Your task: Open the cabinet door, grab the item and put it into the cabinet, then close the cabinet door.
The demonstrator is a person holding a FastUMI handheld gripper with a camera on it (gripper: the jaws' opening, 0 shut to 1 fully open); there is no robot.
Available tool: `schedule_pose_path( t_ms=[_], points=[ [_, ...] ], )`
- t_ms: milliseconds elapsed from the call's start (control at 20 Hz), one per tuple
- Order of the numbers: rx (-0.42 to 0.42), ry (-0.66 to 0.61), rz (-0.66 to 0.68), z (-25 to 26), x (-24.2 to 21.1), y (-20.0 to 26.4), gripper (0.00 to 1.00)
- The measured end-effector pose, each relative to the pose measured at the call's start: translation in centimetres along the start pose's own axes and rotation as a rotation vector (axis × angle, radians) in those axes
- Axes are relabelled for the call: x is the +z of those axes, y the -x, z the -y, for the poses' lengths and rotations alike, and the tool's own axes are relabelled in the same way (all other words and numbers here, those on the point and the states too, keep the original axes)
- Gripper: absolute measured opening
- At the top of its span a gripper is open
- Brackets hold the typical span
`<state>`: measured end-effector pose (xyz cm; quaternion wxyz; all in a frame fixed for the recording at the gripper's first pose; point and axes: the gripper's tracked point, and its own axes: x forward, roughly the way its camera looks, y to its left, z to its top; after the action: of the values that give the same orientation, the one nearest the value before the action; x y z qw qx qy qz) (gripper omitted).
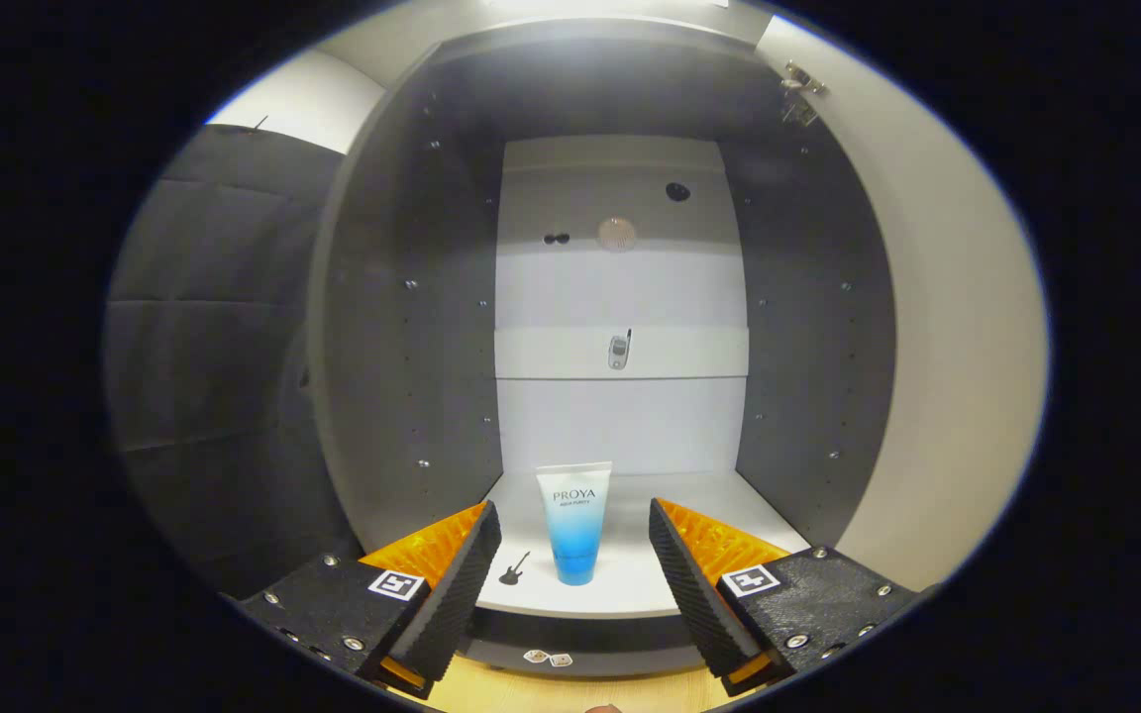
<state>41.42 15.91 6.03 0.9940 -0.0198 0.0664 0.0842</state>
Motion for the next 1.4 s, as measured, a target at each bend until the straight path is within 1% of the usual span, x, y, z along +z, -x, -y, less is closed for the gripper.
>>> schedule_pose_path(
  t_ms=[300, 400, 750, 950, 1150, 1400],
  points=[
    [0.008, -0.008, 0.086, -0.6, 0.2, 8.4, 0.93],
    [0.026, -0.009, 0.089, -1.4, -0.6, 11.1, 0.93],
    [0.049, -0.016, 0.106, -1.8, -2.6, 19.2, 0.93],
    [0.05, 0.002, 0.112, -1.4, -3.4, 23.1, 0.93],
    [0.064, -0.021, 0.11, -0.7, -4.0, 27.2, 0.93],
    [0.039, -0.032, 0.107, 2.0, -4.0, 31.4, 0.93]
  ],
)
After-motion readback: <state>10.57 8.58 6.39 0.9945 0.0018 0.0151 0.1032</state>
